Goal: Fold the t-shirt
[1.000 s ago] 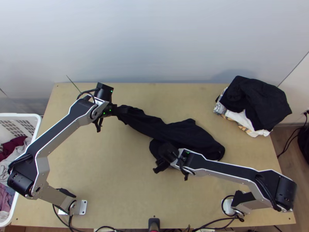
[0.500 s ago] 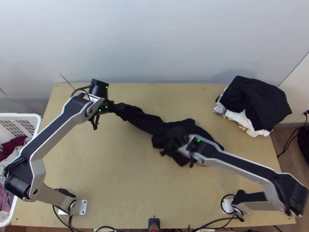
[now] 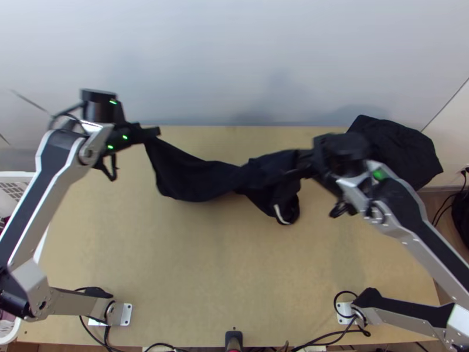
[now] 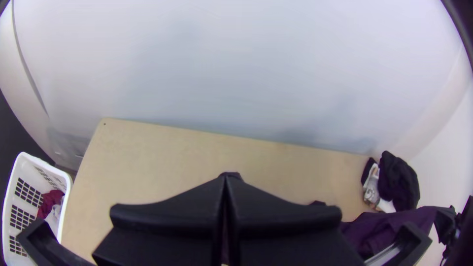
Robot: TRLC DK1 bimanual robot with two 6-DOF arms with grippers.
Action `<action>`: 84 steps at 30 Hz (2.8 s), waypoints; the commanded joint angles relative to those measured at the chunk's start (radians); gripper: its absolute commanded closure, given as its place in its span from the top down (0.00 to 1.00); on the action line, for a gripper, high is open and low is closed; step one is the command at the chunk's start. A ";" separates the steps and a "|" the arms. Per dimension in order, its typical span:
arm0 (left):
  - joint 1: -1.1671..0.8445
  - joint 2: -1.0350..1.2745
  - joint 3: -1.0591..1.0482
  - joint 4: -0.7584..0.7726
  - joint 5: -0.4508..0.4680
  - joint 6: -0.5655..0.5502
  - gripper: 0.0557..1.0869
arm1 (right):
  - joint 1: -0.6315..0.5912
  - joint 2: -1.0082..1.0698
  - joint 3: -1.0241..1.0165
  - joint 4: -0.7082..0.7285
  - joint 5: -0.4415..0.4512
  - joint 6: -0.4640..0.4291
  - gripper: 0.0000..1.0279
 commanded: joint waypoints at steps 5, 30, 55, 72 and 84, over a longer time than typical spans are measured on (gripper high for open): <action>0.056 -0.075 0.287 -0.144 0.005 -0.001 0.04 | -0.035 -0.089 0.256 -0.113 0.148 -0.062 0.03; 0.001 -0.440 0.246 -0.229 0.054 0.010 0.04 | 0.049 -0.365 0.261 -0.288 0.321 -0.215 0.02; 0.039 -0.319 -0.377 0.135 0.192 0.032 0.04 | -0.033 -0.414 -0.198 -0.181 0.026 -0.110 0.02; 0.054 0.297 -0.129 0.512 0.017 0.019 0.10 | -0.575 -0.182 -0.428 0.266 -0.222 -0.099 0.02; 0.010 0.524 0.154 0.284 0.040 0.007 0.93 | -0.580 -0.026 -0.436 0.367 -0.220 0.036 0.02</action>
